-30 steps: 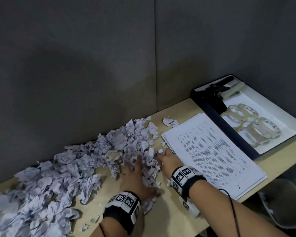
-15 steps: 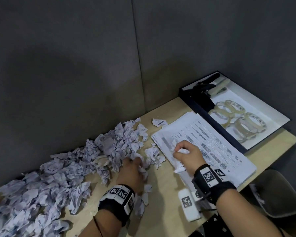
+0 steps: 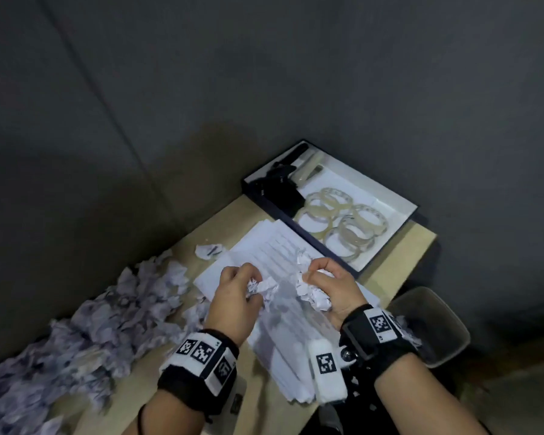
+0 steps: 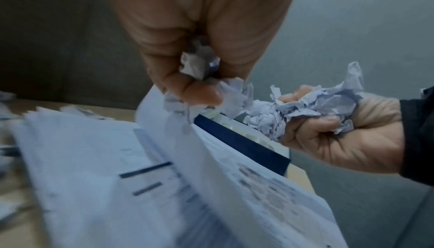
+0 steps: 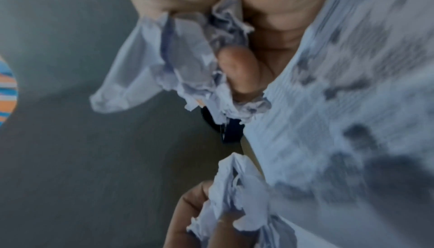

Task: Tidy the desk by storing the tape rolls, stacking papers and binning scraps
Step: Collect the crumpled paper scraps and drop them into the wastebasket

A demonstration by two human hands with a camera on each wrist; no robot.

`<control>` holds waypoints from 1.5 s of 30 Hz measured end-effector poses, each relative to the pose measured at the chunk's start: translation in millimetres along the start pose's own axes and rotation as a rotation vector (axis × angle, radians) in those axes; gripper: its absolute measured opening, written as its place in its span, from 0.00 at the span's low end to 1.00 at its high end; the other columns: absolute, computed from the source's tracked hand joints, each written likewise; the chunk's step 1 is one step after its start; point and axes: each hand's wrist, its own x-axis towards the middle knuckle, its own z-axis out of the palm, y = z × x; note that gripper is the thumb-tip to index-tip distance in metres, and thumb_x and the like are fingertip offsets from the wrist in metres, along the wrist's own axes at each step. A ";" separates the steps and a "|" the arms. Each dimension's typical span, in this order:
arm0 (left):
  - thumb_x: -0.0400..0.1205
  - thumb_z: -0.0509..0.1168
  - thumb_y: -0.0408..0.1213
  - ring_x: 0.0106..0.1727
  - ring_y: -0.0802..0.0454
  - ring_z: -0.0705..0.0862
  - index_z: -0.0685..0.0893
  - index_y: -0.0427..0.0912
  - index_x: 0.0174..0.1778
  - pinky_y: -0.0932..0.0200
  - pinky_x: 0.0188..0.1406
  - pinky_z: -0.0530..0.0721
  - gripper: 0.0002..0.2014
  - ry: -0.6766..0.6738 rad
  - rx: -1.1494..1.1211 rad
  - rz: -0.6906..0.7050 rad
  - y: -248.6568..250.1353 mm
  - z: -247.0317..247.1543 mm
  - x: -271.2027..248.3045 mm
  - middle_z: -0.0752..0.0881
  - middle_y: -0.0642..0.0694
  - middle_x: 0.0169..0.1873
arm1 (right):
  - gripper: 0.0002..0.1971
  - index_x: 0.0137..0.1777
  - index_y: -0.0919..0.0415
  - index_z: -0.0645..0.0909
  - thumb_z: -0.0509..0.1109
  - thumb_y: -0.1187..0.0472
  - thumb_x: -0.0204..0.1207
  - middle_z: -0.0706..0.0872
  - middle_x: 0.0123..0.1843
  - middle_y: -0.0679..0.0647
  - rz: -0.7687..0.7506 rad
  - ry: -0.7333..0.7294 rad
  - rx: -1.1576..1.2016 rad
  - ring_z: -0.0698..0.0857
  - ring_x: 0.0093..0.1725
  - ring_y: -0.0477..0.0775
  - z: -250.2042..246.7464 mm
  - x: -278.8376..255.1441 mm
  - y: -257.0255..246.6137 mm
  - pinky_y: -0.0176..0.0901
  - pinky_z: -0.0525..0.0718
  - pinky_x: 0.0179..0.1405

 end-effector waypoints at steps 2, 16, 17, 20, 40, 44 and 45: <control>0.74 0.64 0.24 0.38 0.67 0.74 0.76 0.50 0.46 0.84 0.37 0.68 0.14 -0.028 -0.005 0.038 16.0 18.4 8.5 0.73 0.49 0.50 | 0.15 0.31 0.57 0.79 0.69 0.77 0.71 0.78 0.31 0.61 0.011 0.047 0.074 0.76 0.22 0.54 -25.6 1.2 -5.4 0.34 0.74 0.19; 0.74 0.64 0.22 0.48 0.54 0.77 0.79 0.47 0.49 0.72 0.41 0.67 0.15 -0.194 0.039 0.288 121.6 124.2 67.8 0.74 0.51 0.53 | 0.14 0.33 0.59 0.75 0.67 0.78 0.72 0.77 0.29 0.58 0.018 0.371 0.271 0.75 0.18 0.49 -180.4 10.3 -17.0 0.31 0.71 0.13; 0.73 0.64 0.21 0.47 0.54 0.76 0.79 0.47 0.48 0.70 0.41 0.67 0.15 -0.203 0.040 0.301 127.5 132.4 72.3 0.74 0.50 0.51 | 0.13 0.34 0.59 0.76 0.67 0.77 0.72 0.77 0.29 0.59 0.018 0.407 0.252 0.75 0.18 0.50 -192.7 11.6 -16.6 0.31 0.71 0.14; 0.72 0.65 0.20 0.44 0.58 0.71 0.79 0.45 0.48 0.68 0.39 0.65 0.15 -0.232 0.053 0.334 145.1 157.4 85.8 0.74 0.49 0.50 | 0.12 0.35 0.59 0.77 0.70 0.76 0.71 0.79 0.30 0.59 0.050 0.558 0.157 0.76 0.21 0.52 -234.2 17.3 -15.2 0.33 0.74 0.19; 0.72 0.67 0.20 0.47 0.57 0.75 0.80 0.48 0.48 0.80 0.44 0.68 0.18 -0.264 0.091 0.453 188.8 229.5 94.9 0.73 0.52 0.54 | 0.16 0.64 0.60 0.79 0.69 0.56 0.78 0.84 0.60 0.65 0.281 0.842 -0.102 0.84 0.54 0.63 -395.3 92.1 28.4 0.59 0.83 0.62; 0.73 0.66 0.21 0.47 0.60 0.74 0.79 0.48 0.48 0.85 0.45 0.67 0.17 -0.311 0.082 0.462 196.1 242.9 92.3 0.73 0.53 0.55 | 0.11 0.60 0.58 0.81 0.67 0.60 0.79 0.85 0.56 0.65 0.301 0.799 -0.081 0.83 0.45 0.60 -399.4 88.4 24.7 0.61 0.86 0.55; 0.73 0.66 0.21 0.47 0.60 0.75 0.79 0.50 0.47 0.84 0.45 0.68 0.17 -0.324 0.070 0.462 197.7 246.8 92.2 0.73 0.53 0.54 | 0.05 0.51 0.57 0.82 0.67 0.62 0.79 0.85 0.48 0.64 0.313 0.813 -0.056 0.83 0.39 0.61 -395.9 85.2 20.6 0.59 0.87 0.49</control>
